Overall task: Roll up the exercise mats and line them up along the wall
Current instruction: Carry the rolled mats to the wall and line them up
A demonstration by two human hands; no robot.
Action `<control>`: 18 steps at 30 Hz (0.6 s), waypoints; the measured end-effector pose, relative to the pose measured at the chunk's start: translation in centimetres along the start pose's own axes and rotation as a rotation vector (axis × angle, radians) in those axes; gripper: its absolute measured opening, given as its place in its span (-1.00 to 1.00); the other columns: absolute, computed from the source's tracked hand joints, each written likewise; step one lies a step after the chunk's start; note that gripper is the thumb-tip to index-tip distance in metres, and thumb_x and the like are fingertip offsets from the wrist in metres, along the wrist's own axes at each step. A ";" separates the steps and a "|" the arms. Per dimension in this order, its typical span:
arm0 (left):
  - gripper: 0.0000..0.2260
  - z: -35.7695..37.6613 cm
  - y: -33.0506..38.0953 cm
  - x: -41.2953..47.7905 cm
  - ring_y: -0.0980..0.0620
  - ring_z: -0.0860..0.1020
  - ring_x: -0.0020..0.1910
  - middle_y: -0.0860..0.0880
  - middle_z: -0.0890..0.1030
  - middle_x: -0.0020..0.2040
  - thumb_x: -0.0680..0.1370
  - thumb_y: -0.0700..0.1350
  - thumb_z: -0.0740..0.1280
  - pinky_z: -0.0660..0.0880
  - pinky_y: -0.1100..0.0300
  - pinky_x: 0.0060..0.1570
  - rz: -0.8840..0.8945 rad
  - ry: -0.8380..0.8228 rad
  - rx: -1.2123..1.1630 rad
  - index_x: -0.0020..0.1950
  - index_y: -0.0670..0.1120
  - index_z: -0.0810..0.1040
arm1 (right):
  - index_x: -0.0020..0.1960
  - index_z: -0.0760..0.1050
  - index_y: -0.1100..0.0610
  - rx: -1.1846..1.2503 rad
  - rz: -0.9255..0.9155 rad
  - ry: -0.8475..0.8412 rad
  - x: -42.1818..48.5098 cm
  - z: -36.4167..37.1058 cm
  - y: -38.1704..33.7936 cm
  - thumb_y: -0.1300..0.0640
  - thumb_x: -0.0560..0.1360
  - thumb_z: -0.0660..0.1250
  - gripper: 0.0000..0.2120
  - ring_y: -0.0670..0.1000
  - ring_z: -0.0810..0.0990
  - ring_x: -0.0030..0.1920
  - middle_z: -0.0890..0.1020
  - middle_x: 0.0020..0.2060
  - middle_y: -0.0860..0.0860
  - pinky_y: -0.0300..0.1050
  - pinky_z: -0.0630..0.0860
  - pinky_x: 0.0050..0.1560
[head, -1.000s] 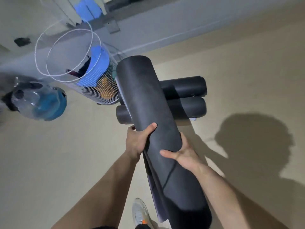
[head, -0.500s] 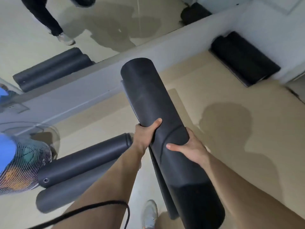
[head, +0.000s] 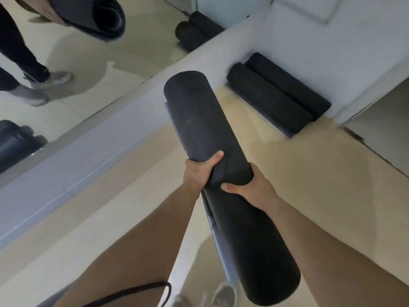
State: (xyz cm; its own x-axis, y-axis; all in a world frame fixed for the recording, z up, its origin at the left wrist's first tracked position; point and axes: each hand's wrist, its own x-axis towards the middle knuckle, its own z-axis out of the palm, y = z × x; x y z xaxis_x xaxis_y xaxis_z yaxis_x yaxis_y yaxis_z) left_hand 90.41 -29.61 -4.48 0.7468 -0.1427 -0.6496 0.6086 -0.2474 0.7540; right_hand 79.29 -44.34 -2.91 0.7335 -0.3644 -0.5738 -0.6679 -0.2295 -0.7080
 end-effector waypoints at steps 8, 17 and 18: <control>0.10 14.7 6.3 18.9 -0.07 0.62 0.18 0.00 0.62 0.24 0.00 0.45 0.59 0.60 -0.06 0.22 -0.114 0.005 0.013 0.41 -0.07 0.45 | 0.50 0.32 -0.08 -0.031 0.132 -0.008 21.7 -10.4 0.6 -0.26 0.21 0.67 -0.02 0.04 0.57 0.27 0.57 0.28 -0.12 0.05 0.54 0.30; -0.16 27.8 2.4 40.8 -0.01 0.65 0.11 0.02 0.67 0.16 0.17 0.34 0.62 0.62 -0.01 0.18 -0.232 0.120 -0.103 0.30 -0.05 0.52 | 0.55 0.24 -0.10 -0.251 0.159 -0.067 47.5 -15.3 8.0 -0.47 0.02 0.58 0.20 0.10 0.57 0.28 0.58 0.29 -0.09 0.16 0.54 0.30; -0.26 28.9 1.7 43.2 -0.01 0.65 0.10 0.01 0.68 0.15 0.25 0.30 0.63 0.62 -0.01 0.18 -0.242 0.127 -0.120 0.27 -0.05 0.54 | 0.54 0.25 -0.11 -0.284 0.146 -0.070 50.3 -15.4 8.9 -0.51 -0.03 0.53 0.24 0.09 0.57 0.29 0.57 0.30 -0.08 0.18 0.54 0.31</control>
State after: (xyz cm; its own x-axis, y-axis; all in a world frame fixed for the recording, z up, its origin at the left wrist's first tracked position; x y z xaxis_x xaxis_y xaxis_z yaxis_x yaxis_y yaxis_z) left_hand 115.94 -63.84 -34.12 0.5991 0.0292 -0.8001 0.7947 -0.1432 0.5899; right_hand 108.26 -78.62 -31.72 0.6275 -0.3517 -0.6947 -0.7681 -0.4255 -0.4784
